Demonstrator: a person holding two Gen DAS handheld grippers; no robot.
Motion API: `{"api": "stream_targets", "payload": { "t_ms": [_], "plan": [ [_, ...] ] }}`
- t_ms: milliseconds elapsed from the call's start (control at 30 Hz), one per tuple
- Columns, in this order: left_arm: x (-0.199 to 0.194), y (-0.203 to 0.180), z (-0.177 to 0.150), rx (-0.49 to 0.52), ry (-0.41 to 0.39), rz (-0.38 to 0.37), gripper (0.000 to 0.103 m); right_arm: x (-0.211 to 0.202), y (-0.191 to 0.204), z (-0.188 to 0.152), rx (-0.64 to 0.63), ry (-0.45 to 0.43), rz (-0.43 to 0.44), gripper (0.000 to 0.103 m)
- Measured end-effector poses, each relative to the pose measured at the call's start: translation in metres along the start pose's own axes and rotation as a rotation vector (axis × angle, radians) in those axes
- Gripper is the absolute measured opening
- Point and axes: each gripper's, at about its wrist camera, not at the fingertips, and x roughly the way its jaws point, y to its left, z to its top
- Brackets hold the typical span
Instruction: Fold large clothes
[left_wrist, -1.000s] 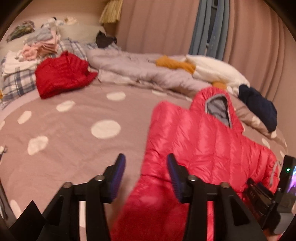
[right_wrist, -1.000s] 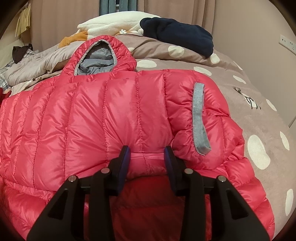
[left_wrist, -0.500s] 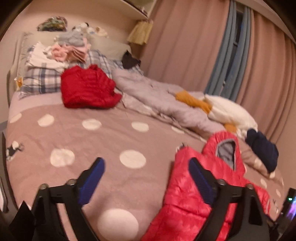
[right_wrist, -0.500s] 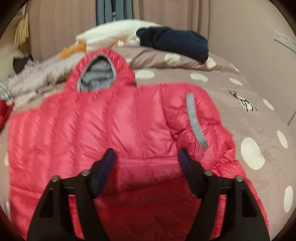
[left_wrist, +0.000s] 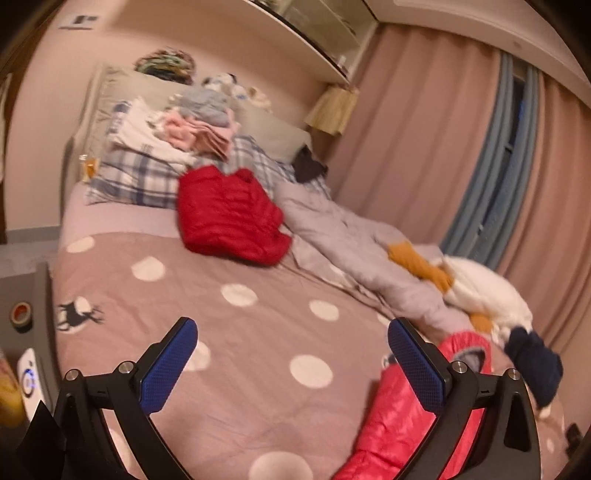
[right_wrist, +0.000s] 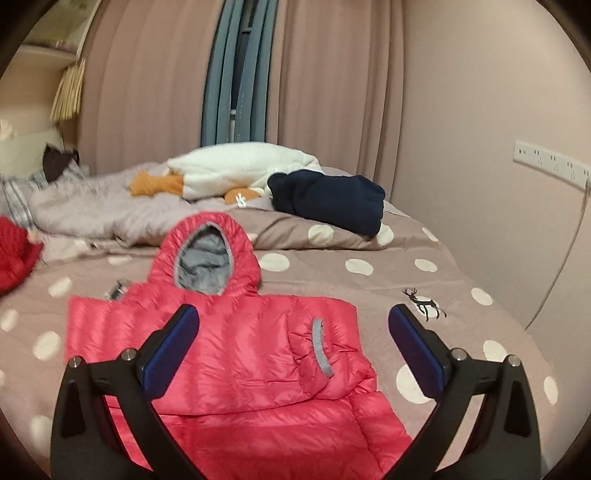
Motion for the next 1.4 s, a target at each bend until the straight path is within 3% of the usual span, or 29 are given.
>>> {"api": "stream_targets", "payload": {
  "t_ms": [133,233,500,967,1233,1400],
  "plan": [
    [-0.008,0.007,0.01,-0.011,-0.002,0.019,0.102,-0.025,-0.012,0.01,0.073,0.003,0.052,0.103],
    [-0.017,0.011,0.015,-0.019,-0.028,0.017,0.102,-0.047,-0.016,0.017,0.071,-0.045,0.037,0.103],
    [-0.031,0.005,0.019,0.001,-0.05,-0.03,0.102,-0.076,-0.022,0.024,0.094,-0.084,0.089,0.103],
    [-0.036,-0.003,0.013,0.055,-0.079,-0.006,0.102,-0.086,-0.018,0.024,0.053,-0.084,0.066,0.103],
    [-0.031,-0.002,0.013,0.047,-0.057,0.008,0.102,-0.081,-0.015,0.023,0.035,-0.061,0.055,0.103],
    [-0.017,-0.001,0.011,0.048,0.009,0.0,0.102,-0.065,-0.013,0.021,0.032,-0.026,0.06,0.103]
  ]
}}
